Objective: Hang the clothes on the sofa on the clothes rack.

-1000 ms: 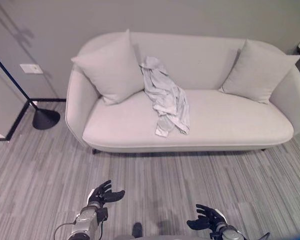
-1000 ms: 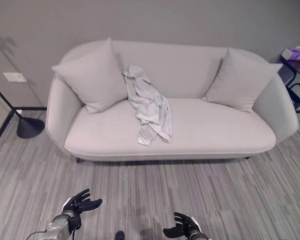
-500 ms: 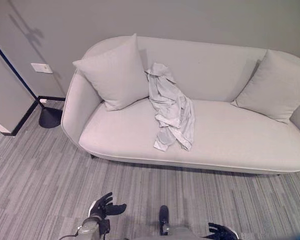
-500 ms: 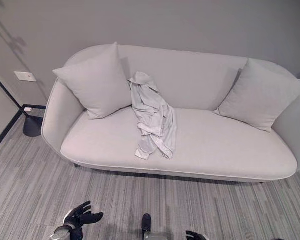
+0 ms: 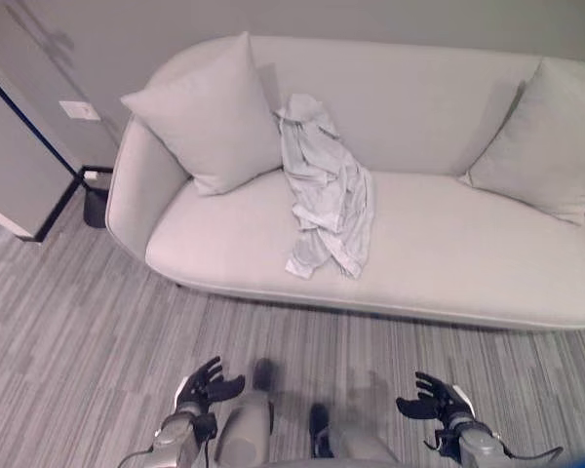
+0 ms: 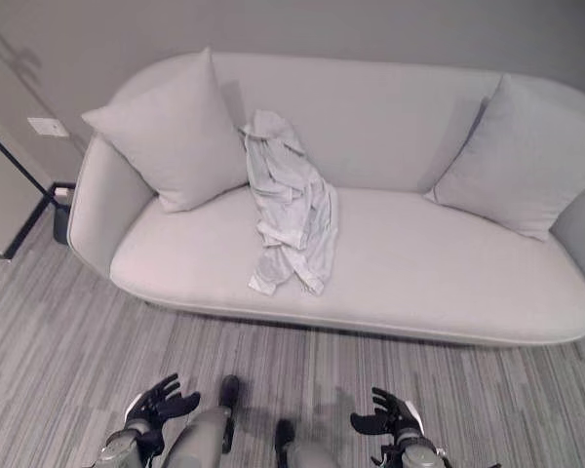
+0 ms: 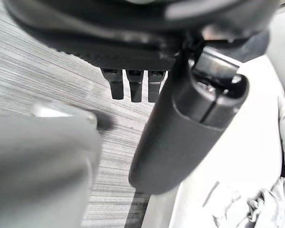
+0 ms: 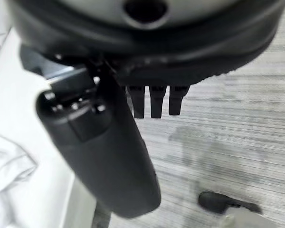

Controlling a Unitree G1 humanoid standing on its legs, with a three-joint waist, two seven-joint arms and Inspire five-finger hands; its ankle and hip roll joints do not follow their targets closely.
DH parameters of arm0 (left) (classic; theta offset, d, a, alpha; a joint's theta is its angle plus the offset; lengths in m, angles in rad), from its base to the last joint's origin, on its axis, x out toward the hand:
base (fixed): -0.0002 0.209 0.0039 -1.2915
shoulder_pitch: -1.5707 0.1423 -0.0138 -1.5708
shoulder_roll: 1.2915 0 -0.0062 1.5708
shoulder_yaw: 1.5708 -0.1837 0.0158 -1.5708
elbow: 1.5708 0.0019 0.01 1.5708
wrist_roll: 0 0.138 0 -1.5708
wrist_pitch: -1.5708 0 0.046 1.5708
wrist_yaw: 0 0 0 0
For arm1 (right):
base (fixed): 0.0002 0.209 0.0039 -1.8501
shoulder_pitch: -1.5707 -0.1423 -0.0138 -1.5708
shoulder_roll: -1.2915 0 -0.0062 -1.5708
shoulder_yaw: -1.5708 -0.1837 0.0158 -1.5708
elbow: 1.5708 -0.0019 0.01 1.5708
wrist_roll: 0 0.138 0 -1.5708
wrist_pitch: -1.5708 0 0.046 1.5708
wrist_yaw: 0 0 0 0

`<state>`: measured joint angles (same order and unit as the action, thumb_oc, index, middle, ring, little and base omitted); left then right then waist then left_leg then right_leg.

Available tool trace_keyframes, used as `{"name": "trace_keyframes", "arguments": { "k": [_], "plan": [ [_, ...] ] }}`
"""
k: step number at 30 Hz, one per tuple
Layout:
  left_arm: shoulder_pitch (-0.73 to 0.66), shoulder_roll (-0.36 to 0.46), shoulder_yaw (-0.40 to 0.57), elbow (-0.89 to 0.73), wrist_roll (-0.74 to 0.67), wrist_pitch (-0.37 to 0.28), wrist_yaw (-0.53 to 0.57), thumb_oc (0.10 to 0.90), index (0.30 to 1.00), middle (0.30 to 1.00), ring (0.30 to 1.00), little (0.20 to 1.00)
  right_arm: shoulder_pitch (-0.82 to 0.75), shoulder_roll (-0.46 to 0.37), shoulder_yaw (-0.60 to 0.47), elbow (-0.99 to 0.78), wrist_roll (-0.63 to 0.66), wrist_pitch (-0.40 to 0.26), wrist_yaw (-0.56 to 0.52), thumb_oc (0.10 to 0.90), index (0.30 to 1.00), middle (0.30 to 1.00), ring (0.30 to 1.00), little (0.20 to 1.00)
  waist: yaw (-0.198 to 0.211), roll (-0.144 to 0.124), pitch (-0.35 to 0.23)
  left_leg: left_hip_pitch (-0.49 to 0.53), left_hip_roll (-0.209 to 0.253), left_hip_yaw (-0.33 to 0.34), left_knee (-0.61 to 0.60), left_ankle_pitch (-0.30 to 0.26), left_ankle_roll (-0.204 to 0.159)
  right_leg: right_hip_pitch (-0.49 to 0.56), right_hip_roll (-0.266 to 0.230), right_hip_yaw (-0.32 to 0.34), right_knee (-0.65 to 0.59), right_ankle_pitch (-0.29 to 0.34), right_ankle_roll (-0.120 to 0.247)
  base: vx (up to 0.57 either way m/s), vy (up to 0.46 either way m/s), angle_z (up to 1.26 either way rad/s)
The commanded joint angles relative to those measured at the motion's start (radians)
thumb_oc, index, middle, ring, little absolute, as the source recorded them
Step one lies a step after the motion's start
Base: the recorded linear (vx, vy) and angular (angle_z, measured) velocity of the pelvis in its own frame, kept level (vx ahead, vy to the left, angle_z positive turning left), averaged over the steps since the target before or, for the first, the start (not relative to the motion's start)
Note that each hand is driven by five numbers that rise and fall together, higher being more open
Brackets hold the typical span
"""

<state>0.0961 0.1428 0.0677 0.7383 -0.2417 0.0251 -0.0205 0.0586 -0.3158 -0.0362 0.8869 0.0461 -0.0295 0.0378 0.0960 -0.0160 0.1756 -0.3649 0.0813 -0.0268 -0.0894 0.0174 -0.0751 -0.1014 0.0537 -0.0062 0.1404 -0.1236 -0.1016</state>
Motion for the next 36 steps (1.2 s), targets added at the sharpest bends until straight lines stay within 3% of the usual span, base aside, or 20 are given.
{"name": "trace_keyframes", "arguments": {
  "k": [1, 2, 4, 5, 6, 8, 9, 11, 13, 15, 18, 22, 30, 36],
  "plan": [
    [0.003, 0.058, 0.049, -0.108, 0.002, -0.079, -0.012, 0.8, 0.9, 0.9, 0.9, 0.9, 0.029, -0.032, -0.033, -0.069, 0.027, -0.046, -0.009, 0.8, 0.9, 0.9, 0.9, 0.9, -0.001, -0.043, -0.161, 0.102, -0.066, -0.014, 0.002, 0.101, 0.049, 0.212, -0.211, 0.103, -0.118, 0.272, 0.059, 1.52, 0.925, -0.96],
    [0.004, 0.077, 0.054, -0.111, 0.024, -0.081, -0.004, 0.8, 0.9, 0.9, 0.9, 0.9, 0.03, -0.052, -0.042, -0.137, 0.018, -0.037, -0.006, 0.8, 0.9, 0.9, 0.9, 0.9, -0.035, 0.007, -0.129, 0.241, -0.105, -0.019, 0.002, 0.051, 0.057, 0.114, -0.2, 0.123, 0.179, 0.231, 0.023, 1.37, 0.88, -1.87],
    [0.007, 0.082, 0.058, -0.117, 0.026, -0.078, -0.003, 0.8, 0.9, 0.9, 0.9, 0.9, 0.028, -0.054, -0.041, -0.137, 0.019, -0.036, -0.011, 0.8, 0.9, 0.9, 0.9, 0.9, -0.03, 0.008, -0.12, 0.264, -0.106, -0.018, 0.002, 0.047, 0.058, 0.103, -0.212, 0.11, 0.18, 0.225, 0.026, 0.46, 0.244, -0.66],
    [0.007, 0.077, 0.073, -0.12, 0.019, -0.084, 0.006, 0.8, 0.9, 0.9, 0.9, 0.9, 0.035, -0.059, -0.04, -0.149, 0.013, -0.037, -0.012, 0.8, 0.9, 0.9, 0.9, 0.9, -0.025, 0.003, -0.118, 0.295, -0.112, -0.013, 0.002, 0.032, 0.053, 0.071, -0.214, 0.096, 0.128, 0.221, 0.051, 0.22, 0.061, 0.96],
    [0.008, 0.078, 0.073, -0.12, 0.019, -0.084, 0.006, 0.8, 0.9, 0.9, 0.9, 0.9, 0.035, -0.059, -0.04, -0.149, 0.013, -0.036, -0.012, 0.8, 0.9, 0.9, 0.9, 0.9, -0.025, 0.003, -0.116, 0.298, -0.112, -0.014, 0.002, 0.032, 0.053, 0.074, -0.215, 0.095, 0.127, 0.221, 0.051, 0.29, -0.025, 0.34],
    [0.022, 0.079, 0.082, -0.13, 0.002, -0.086, 0.017, 0.8, 0.9, 0.9, 0.9, 0.9, 0.035, -0.084, -0.041, -0.176, 0.004, -0.037, -0.007, 0.8, 0.9, 0.9, 0.9, 0.9, -0.032, 0.006, -0.12, 0.336, -0.106, -0.007, 0.002, 0.009, 0.051, 0.018, -0.193, 0.036, -0.062, 0.222, 0.097, 0.33, -0.11, -0.66],
    [0.038, 0.081, 0.084, -0.149, -0.01, -0.087, 0.018, 0.8, 0.9, 0.9, 0.9, 0.9, 0.039, -0.094, -0.04, -0.182, 0.004, -0.039, -0.008, 0.8, 0.9, 0.9, 0.9, 0.9, -0.056, 0.018, -0.088, 0.378, -0.101, -0.021, 0.002, 0.003, 0.059, -0.078, -0.139, 0.031, -0.163, 0.231, 0.117, 0.29, -0.116, -0.99],
    [0.029, 0.087, 0.076, -0.161, -0.017, -0.091, 0.028, 0.8, 0.9, 0.9, 0.9, 0.9, 0.033, -0.096, -0.035, -0.178, 0.007, -0.04, -0.012, 0.8, 0.9, 0.9, 0.9, 0.9, -0.084, 0.022, -0.047, 0.414, -0.094, -0.034, 0.002, -0.01, 0.071, -0.165, -0.098, 0.051, -0.226, 0.243, 0.131, 0.2, -0.116, -0.56],
    [0.015, 0.097, 0.049, -0.178, -0.018, -0.085, 0.027, 0.8, 0.9, 0.9, 0.9, 0.9, 0.052, -0.097, -0.036, -0.18, 0.002, -0.037, -0.01, 0.8, 0.9, 0.9, 0.9, 0.9, -0.091, 0.003, -0.041, 0.42, -0.096, -0.045, 0.002, -0.019, 0.079, -0.145, -0.101, 0.059, -0.228, 0.209, 0.126, 0.16, -0.166, 0.49],
    [0.01, 0.087, 0.051, -0.197, -0.023, -0.083, 0.022, 0.8, 0.9, 0.9, 0.9, 0.9, 0.061, -0.101, -0.047, -0.173, -0.004, -0.041, -0.013, 0.8, 0.9, 0.9, 0.9, 0.9, -0.099, -0.007, -0.047, 0.419, -0.082, -0.045, 0.002, -0.013, 0.083, -0.144, -0.103, 0.063, -0.216, 0.255, 0.134, 0.15, -0.172, 1.01],
    [-0.01, 0.066, 0.051, -0.282, -0.028, -0.086, 0.018, 0.8, 0.9, 0.9, 0.9, 0.9, 0.068, -0.139, -0.076, -0.194, 0.009, -0.043, -0.015, 0.8, 0.9, 0.9, 0.9, 0.9, -0.11, -0.015, -0.082, 0.411, -0.043, -0.044, 0.002, -0.005, 0.082, -0.117, -0.105, 0.054, -0.228, 0.261, 0.14, 0.22, -0.254, 0.55],
    [-0.026, 0.057, 0.048, -0.33, -0.033, -0.093, 0.025, 0.8, 0.9, 0.9, 0.9, 0.9, 0.085, -0.144, -0.104, -0.224, 0.012, -0.043, -0.015, 0.8, 0.9, 0.9, 0.9, 0.9, -0.127, -0.021, -0.088, 0.414, -0.023, -0.039, 0.002, -0.003, 0.079, -0.111, -0.093, 0.056, -0.228, 0.271, 0.138, 0.13, -0.149, 0.28],
    [0.01, 0.076, 0.041, -0.413, -0.021, -0.089, 0.019, 0.8, 0.9, 0.9, 0.9, 0.9, 0.102, -0.149, -0.143, -0.255, 0.014, -0.046, -0.013, 0.8, 0.9, 0.9, 0.9, 0.9, -0.135, -0.012, -0.102, 0.432, -0.013, -0.023, 0.002, -0.005, 0.076, -0.103, -0.087, 0.042, -0.228, 0.273, 0.134, 0.07, -0.064, -0.01],
    [-0.037, 0.088, 0.004, -0.531, -0.017, -0.09, 0.012, 0.8, 0.9, 0.9, 0.9, 0.9, 0.084, -0.186, -0.137, -0.318, -0.01, -0.049, -0.02, 0.8, 0.9, 0.9, 0.9, 0.9, -0.148, 0.001, -0.097, 0.446, 0.002, -0.027, 0.002, 0.002, 0.078, -0.097, -0.079, 0.046, -0.228, 0.27, 0.133, 0.05, -0.064, 0.0]
  ]
}}
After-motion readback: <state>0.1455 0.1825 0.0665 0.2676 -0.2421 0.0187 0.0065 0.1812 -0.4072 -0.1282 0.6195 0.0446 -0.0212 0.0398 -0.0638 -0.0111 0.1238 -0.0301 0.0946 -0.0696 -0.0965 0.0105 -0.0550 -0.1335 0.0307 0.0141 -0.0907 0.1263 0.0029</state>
